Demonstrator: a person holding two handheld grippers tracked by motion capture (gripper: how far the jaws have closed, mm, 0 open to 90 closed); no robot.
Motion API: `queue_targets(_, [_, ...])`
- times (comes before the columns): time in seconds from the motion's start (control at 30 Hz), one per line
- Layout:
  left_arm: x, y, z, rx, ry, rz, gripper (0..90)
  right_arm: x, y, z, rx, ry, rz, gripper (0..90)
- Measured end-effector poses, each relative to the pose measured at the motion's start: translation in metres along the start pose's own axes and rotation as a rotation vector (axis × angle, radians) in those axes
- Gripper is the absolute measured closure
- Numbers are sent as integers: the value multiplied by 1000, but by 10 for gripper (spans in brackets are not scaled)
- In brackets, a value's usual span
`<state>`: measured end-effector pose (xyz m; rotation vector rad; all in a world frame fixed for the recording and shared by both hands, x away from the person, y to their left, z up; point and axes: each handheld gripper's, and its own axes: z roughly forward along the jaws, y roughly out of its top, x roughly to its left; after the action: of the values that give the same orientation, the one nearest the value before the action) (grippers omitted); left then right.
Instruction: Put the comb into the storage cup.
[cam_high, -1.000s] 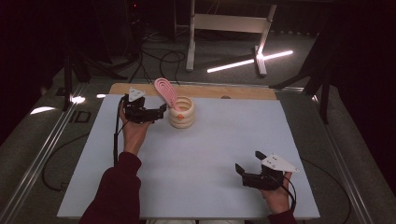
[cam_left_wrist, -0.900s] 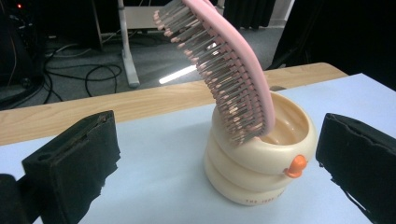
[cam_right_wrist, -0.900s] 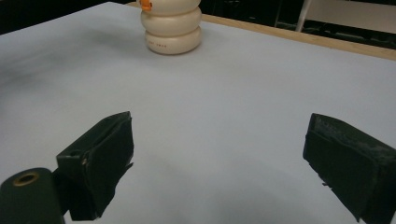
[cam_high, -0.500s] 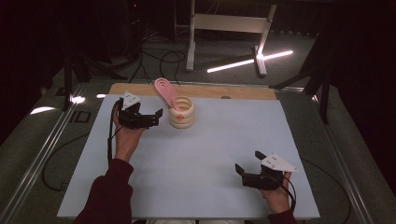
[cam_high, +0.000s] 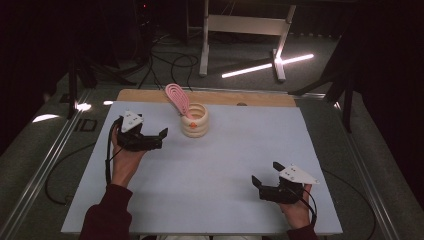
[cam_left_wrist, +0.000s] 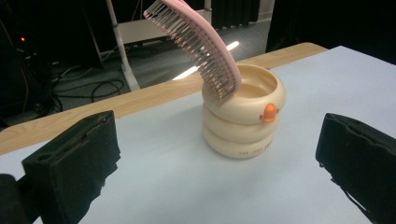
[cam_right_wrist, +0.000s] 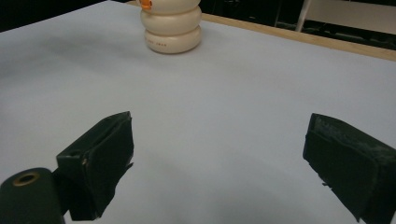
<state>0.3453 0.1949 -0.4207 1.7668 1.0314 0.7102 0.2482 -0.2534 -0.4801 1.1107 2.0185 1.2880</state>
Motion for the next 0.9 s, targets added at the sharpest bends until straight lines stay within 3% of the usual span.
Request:
queue_targets(0.6, [4,-45,-43,-31,-17,-63,0,1,0,0,-2,-3,-2,85])
queue_targets(0.7, [2,-53,-50,-38,-7,-39,0,1,1,0,-4,-4,-6,85])
queue_targets(0.8, [2,-59,-57,-55,-18,-62,0,0,1,-1,-12,-2,-7,85])
queue_targets(0.9, [0,-66,-60,-47,-12,-54,0,-1,2,-1,-12,-2,-5,85])
